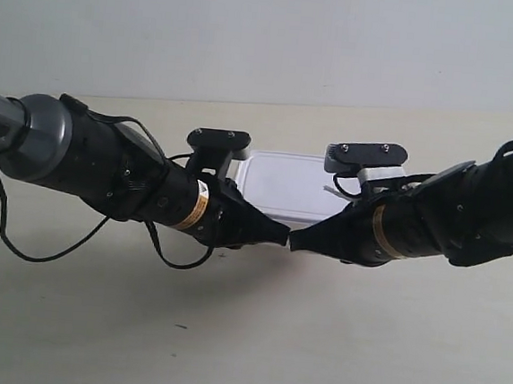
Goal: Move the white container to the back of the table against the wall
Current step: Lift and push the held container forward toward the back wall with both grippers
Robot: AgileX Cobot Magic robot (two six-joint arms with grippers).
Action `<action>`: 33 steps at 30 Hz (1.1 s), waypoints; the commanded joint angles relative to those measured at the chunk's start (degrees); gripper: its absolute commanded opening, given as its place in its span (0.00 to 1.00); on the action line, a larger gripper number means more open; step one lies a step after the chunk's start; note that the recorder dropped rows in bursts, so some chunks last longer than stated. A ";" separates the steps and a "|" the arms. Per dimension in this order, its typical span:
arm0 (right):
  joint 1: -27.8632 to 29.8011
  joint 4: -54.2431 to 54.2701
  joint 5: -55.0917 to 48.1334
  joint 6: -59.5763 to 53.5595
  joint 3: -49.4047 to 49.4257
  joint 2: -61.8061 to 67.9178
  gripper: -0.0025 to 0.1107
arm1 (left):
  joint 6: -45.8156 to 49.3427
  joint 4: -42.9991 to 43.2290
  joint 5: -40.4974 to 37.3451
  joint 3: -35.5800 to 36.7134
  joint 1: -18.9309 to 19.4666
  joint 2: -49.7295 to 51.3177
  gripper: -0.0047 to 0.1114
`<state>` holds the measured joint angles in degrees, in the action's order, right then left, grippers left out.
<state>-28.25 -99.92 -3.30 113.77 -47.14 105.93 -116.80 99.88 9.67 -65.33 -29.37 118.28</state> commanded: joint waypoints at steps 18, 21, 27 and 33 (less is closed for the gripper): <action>-0.03 -0.03 -6.64 -6.94 -9.24 5.32 0.02 | -0.47 0.07 0.58 -10.50 1.70 5.07 0.04; 0.07 3.05 -8.62 -11.16 -10.52 6.48 0.02 | -0.47 0.07 1.26 -11.74 2.25 6.08 0.04; 0.07 13.69 -14.18 -23.34 -15.28 10.11 0.02 | -0.47 0.07 3.21 -14.52 3.39 8.70 0.04; 0.07 23.41 -15.27 -36.14 -19.33 12.32 0.02 | -0.47 0.07 3.48 -16.59 4.95 10.57 0.04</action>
<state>-28.25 -80.83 -17.50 83.77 -64.71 117.18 -117.12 99.88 13.02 -80.73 -25.09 128.28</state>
